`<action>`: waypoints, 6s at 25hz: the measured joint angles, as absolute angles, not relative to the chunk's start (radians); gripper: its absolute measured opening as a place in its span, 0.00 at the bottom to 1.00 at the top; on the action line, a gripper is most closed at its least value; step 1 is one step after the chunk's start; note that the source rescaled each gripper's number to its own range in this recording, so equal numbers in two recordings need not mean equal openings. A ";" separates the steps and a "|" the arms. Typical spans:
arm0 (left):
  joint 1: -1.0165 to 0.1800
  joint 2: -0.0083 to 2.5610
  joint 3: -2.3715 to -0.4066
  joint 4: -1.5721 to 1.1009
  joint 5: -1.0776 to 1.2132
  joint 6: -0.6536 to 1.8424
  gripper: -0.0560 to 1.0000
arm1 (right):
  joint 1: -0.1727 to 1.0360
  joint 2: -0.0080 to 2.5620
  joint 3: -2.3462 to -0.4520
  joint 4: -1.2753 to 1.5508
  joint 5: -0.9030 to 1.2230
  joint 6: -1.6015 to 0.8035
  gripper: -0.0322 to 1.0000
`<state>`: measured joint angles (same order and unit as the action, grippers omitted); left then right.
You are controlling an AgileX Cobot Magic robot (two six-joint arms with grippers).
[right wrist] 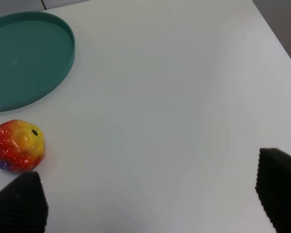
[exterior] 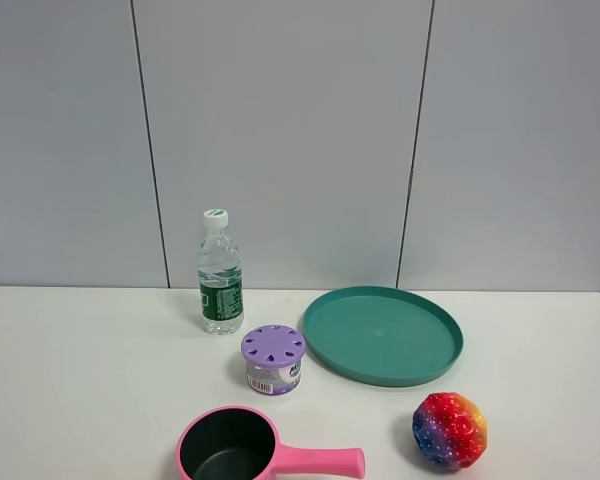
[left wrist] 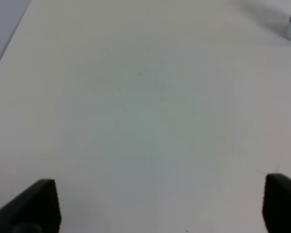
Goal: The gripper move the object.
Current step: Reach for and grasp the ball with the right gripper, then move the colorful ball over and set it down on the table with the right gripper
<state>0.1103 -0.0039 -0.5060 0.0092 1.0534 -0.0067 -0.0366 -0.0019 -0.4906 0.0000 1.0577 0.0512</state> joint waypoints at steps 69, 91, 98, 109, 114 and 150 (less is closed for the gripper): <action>0.110 -0.004 -0.506 0.009 1.053 -0.007 1.00 | 0.518 1.754 -1.035 -0.016 0.727 0.181 1.00; 0.110 -0.004 -0.506 0.009 1.053 -0.007 1.00 | 0.518 1.888 -1.035 -0.085 0.704 0.181 0.90; 0.110 -0.004 -0.506 0.009 1.053 -0.007 1.00 | 0.518 1.898 -1.035 -0.088 0.689 0.181 0.50; 0.110 -0.004 -0.506 0.009 1.053 -0.007 1.00 | 0.518 1.898 -1.035 -0.088 0.683 0.181 0.03; 0.110 -0.004 -0.506 0.009 1.053 -0.007 1.00 | 0.519 1.883 -1.035 -0.088 0.696 0.181 0.03; 0.110 -0.004 -0.506 0.009 1.053 -0.007 1.00 | 0.912 2.163 -1.885 -0.018 0.797 -0.218 0.03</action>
<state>0.1103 -0.0039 -0.5060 0.0092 1.0532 -0.0067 0.9118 2.1633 -1.8846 -0.0181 0.7971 -0.2179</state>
